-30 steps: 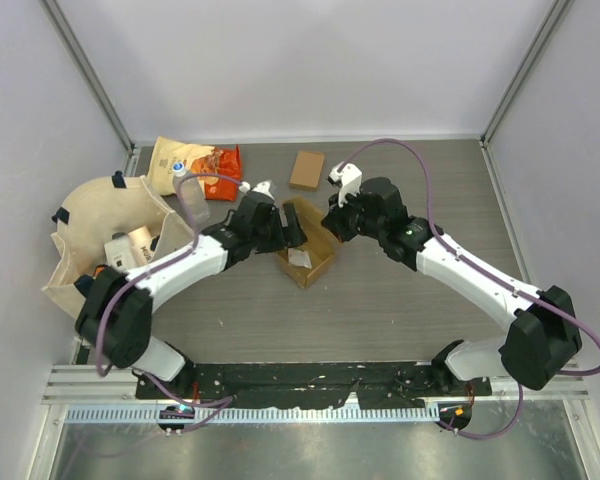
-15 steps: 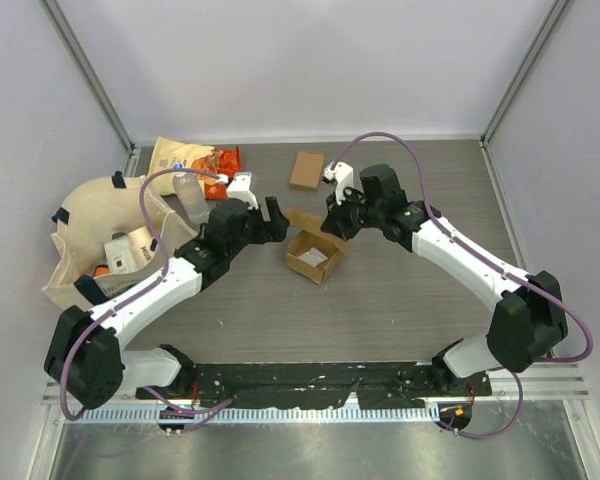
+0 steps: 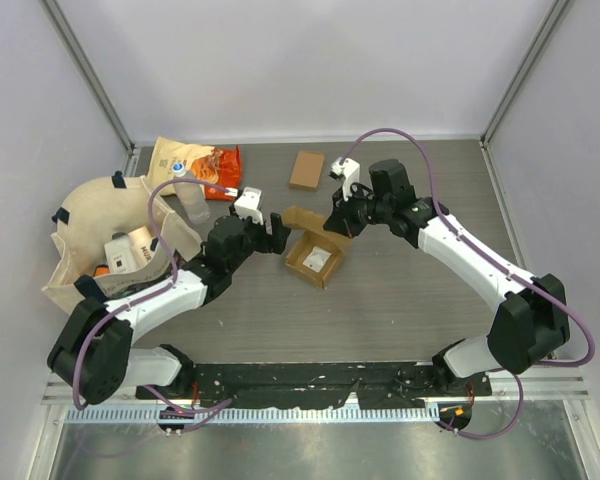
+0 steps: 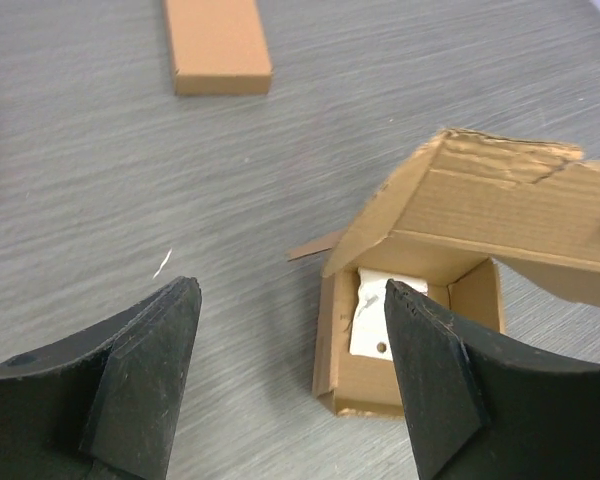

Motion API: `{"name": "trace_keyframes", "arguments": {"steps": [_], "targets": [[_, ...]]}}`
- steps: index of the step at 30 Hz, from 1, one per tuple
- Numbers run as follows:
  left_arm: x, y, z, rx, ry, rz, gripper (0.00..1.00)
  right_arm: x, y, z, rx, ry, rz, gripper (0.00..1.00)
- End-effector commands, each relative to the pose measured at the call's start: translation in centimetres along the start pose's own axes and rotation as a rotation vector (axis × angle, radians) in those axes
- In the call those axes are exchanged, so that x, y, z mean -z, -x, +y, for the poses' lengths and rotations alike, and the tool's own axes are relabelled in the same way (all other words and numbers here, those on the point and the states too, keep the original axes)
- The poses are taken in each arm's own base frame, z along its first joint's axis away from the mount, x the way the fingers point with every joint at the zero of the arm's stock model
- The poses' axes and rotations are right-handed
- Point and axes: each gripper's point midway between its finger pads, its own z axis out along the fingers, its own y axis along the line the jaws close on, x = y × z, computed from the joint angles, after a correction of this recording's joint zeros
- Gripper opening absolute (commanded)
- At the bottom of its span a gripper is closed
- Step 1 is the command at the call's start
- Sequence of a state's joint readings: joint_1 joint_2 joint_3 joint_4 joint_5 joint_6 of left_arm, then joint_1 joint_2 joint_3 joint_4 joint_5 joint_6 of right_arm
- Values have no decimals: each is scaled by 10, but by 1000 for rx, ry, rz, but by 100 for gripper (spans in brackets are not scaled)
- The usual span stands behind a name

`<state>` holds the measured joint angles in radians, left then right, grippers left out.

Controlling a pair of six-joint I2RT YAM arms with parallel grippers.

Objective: Fold the paper box

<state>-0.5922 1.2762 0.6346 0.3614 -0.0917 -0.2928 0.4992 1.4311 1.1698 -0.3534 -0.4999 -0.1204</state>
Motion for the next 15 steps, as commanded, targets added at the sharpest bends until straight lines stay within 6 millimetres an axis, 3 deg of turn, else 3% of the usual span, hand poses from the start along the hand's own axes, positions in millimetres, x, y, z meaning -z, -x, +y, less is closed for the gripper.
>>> {"name": "trace_keyframes", "arguments": {"steps": [1,3,8,15], "targets": [[-5,34,-17,-72,-107,-172,78,12,34,10,19,58,-88,1],[-9,26,-16,-106,-114,-168,82,13,35,9,14,75,-92,1],[-18,28,-21,-120,-268,-193,81,16,38,9,-2,85,-108,1],[-24,32,-33,-91,-367,-187,42,13,37,8,-16,92,-113,1]]}}
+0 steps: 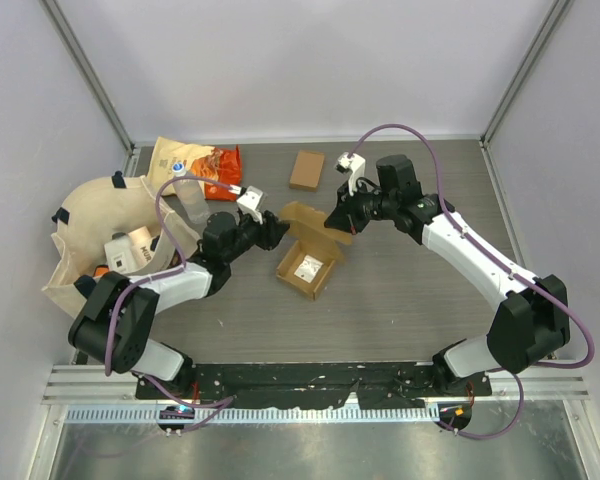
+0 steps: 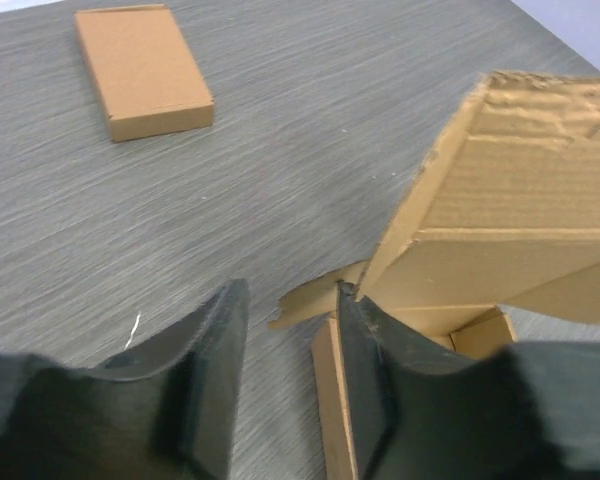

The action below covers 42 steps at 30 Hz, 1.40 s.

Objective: Fold the paper box

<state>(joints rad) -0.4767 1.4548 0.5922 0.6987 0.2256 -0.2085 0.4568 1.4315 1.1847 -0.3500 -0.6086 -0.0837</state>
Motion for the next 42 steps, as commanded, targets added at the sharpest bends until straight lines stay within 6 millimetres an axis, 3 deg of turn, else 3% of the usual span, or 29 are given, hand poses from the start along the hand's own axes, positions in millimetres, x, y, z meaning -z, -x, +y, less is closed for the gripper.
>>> {"name": "trace_keyframes", "arguments": {"steps": [1,5,7,9,11,13,14,16,19,22,27,28,29,30,32,33,34,38,42], "targets": [[-6,38,-29,-26,-154,-109,40,4,29,5,36,15,-80,1],[-1,36,-40,-4,-206,-88,37,4,29,2,42,0,-80,1],[0,37,-39,-11,-206,-90,44,4,29,2,44,3,-80,1],[-1,30,-38,-27,-203,-51,57,3,28,2,48,7,-75,1],[-4,22,-35,-32,-205,-7,62,3,29,6,49,24,-75,1],[-11,21,-40,-26,-249,26,56,3,31,5,50,22,-79,1],[-12,17,-40,-17,-252,46,44,3,31,5,49,21,-78,1],[-13,17,-41,-6,-260,38,34,3,31,4,48,18,-78,1],[-9,19,-38,-6,-235,12,25,2,30,2,46,10,-79,1],[-7,19,-38,-2,-222,24,18,-1,30,-2,25,-9,-80,1],[-4,14,-35,-10,-148,58,16,-1,34,-18,-11,-99,-99,1],[-4,11,-28,-15,-93,70,10,-1,35,-21,-31,-120,-102,1],[-2,13,-31,-25,-88,69,7,0,36,-24,-73,-151,-106,4],[-2,13,-30,-29,-65,71,5,3,32,-35,-108,-220,-101,18],[1,12,-31,-41,-32,80,2,10,29,-37,-163,-273,-111,35],[4,17,-32,-49,-22,68,1,11,17,-39,-181,-301,-97,48],[5,16,-31,-52,-7,73,1,15,12,-41,-191,-331,-99,52],[9,19,-33,-72,22,81,0,23,-26,-34,-235,-348,-43,58],[8,19,-39,-78,14,85,0,34,-35,-18,-198,-330,-61,58]]}}
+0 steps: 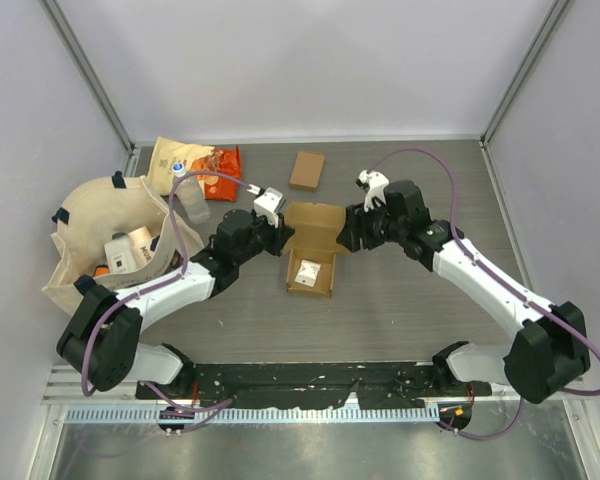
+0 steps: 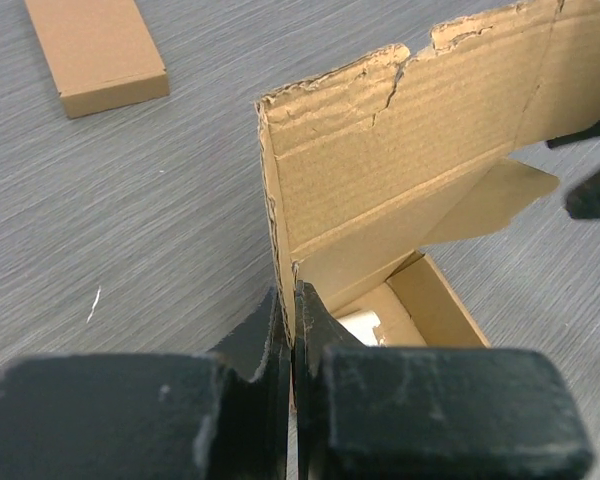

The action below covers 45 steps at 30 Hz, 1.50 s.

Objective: Fold the paper box

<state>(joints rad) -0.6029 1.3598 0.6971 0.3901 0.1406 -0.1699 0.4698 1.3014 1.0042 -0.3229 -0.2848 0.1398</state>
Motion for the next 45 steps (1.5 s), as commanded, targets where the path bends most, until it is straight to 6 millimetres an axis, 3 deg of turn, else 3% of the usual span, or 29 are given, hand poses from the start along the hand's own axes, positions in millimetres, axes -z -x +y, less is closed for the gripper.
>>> {"name": "trace_keyframes", "arguments": {"steps": [1,8,13,17,26,30,31,33,35,36,38,39,42,45], "targets": [[3,14,3,-29,38,-28,0,18,3,8,24,-5,-73,58],[3,14,5,-26,59,-15,0,7,-12,16,46,24,-48,51],[5,15,3,-29,50,-23,0,-1,-10,-2,94,-88,-99,53],[4,14,1,-33,43,-21,0,-6,-3,-1,109,-85,-122,52],[7,16,3,-40,53,-29,0,-17,1,10,152,-83,-127,27],[7,18,2,-17,61,-34,0,-19,8,19,144,-94,-155,5],[6,23,2,24,77,-45,0,-22,7,33,119,-76,-158,1],[7,25,1,84,86,-46,0,-20,22,27,70,-185,-228,1],[9,28,12,166,196,-77,0,-19,33,39,-9,-230,-297,1],[9,29,16,191,228,-90,0,-16,40,30,-38,-308,-342,1],[9,32,27,256,316,-122,0,-18,51,34,-74,-343,-398,1],[10,35,31,273,345,-133,0,-15,56,24,-94,-416,-433,1],[8,41,49,294,460,-161,0,-18,68,17,-133,-486,-503,1],[1,50,48,287,466,-196,0,-21,75,17,-160,-508,-566,1]]}}
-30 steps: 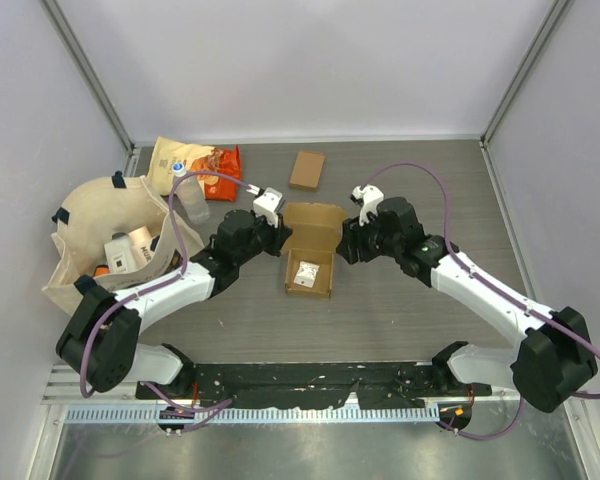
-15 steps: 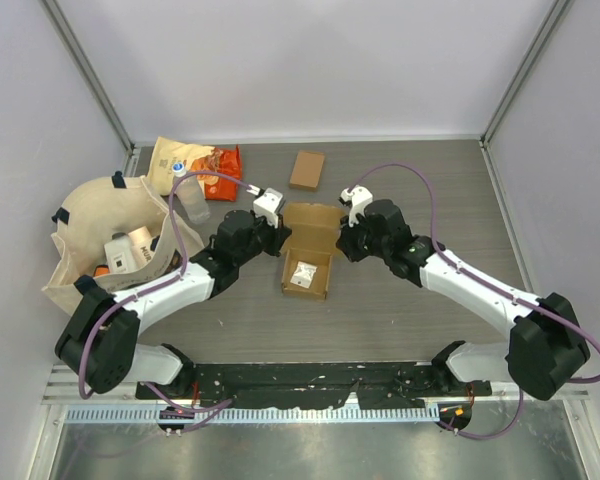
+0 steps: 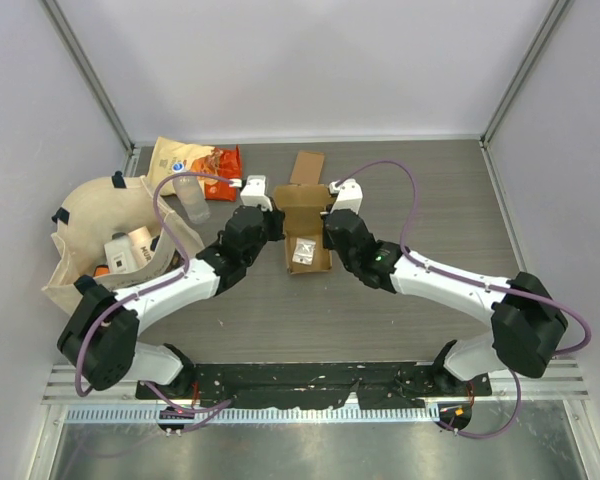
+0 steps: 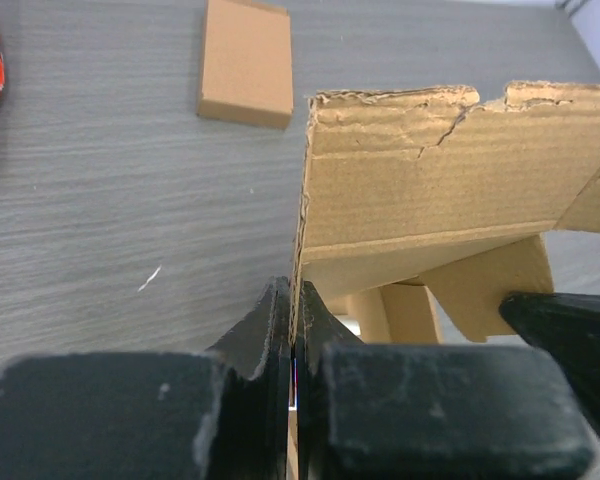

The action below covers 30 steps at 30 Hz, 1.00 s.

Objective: Fold the paper box

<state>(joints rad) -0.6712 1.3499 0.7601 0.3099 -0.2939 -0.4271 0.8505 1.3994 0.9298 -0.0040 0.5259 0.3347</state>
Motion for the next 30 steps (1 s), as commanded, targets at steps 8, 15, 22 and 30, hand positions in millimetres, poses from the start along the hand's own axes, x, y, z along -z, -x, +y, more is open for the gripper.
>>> {"name": "trace_keyframes", "arguments": {"steps": [8,15,22,30], "targets": [[-23,9,-3,54,164,-118,0,-16,39,-17,-232,-204,-282,1],[-23,-1,-8,98,190,-89,4,-14,9,-28,-185,-194,-267,1],[-21,-16,-27,117,146,-69,8,-2,2,-36,-198,-148,-321,1],[-20,-37,-42,95,153,-21,4,0,-10,-37,-199,-119,-320,1]]}}
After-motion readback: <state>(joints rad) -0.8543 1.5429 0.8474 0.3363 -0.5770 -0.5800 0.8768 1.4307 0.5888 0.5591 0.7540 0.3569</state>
